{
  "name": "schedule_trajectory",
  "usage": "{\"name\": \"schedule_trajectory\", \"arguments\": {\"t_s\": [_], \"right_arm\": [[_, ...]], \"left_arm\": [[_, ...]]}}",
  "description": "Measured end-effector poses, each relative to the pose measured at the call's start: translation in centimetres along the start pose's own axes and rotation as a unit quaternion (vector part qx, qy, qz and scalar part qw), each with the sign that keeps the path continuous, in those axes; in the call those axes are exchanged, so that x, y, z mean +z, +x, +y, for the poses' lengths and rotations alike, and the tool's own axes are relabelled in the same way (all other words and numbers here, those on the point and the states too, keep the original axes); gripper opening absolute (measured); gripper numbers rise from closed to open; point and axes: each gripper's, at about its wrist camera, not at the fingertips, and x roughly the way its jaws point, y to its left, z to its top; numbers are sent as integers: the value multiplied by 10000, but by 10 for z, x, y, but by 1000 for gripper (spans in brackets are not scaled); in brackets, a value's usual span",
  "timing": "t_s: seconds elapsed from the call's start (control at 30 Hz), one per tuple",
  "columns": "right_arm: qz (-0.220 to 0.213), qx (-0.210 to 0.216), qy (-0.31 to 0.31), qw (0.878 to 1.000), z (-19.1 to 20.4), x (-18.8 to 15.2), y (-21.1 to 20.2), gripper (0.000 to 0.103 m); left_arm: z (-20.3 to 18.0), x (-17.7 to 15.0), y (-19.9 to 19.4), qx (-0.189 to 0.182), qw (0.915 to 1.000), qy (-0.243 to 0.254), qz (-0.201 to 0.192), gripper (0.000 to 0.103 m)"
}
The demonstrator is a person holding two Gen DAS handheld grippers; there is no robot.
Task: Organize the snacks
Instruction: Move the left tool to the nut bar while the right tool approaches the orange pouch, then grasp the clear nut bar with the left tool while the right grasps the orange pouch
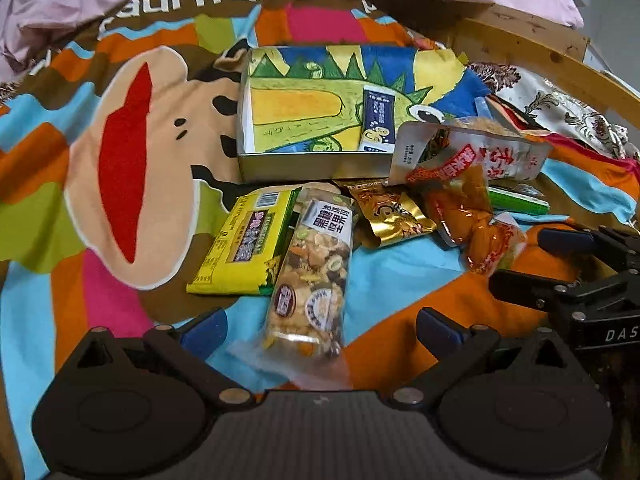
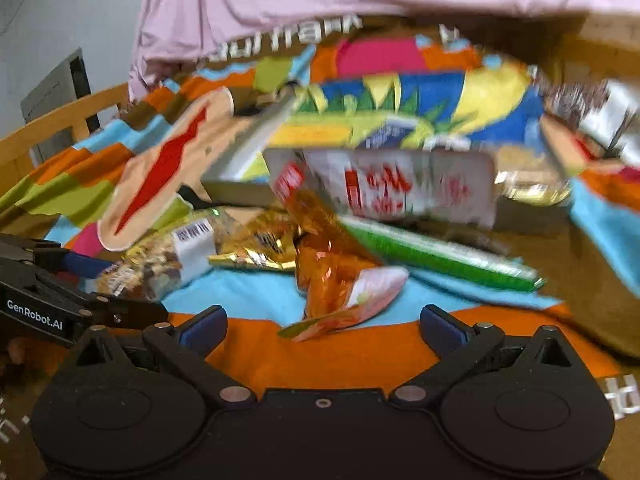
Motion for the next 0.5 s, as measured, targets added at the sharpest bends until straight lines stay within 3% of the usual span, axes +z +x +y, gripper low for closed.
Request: {"name": "schedule_trajectory", "arguments": {"t_s": [0.13,0.3,0.5], "right_arm": [[27,132,-32,9999,-3,6,14,102],[33,-155,-253,9996,4,11,25,95],[-73,-417,-435,9982,9,5,24,81]], "left_arm": [[5,6,11,123,9998,-129,130,103],[5,8,14,293,9990,-320,83,103],[-12,5,11,704,9974,90,-92,103]]}}
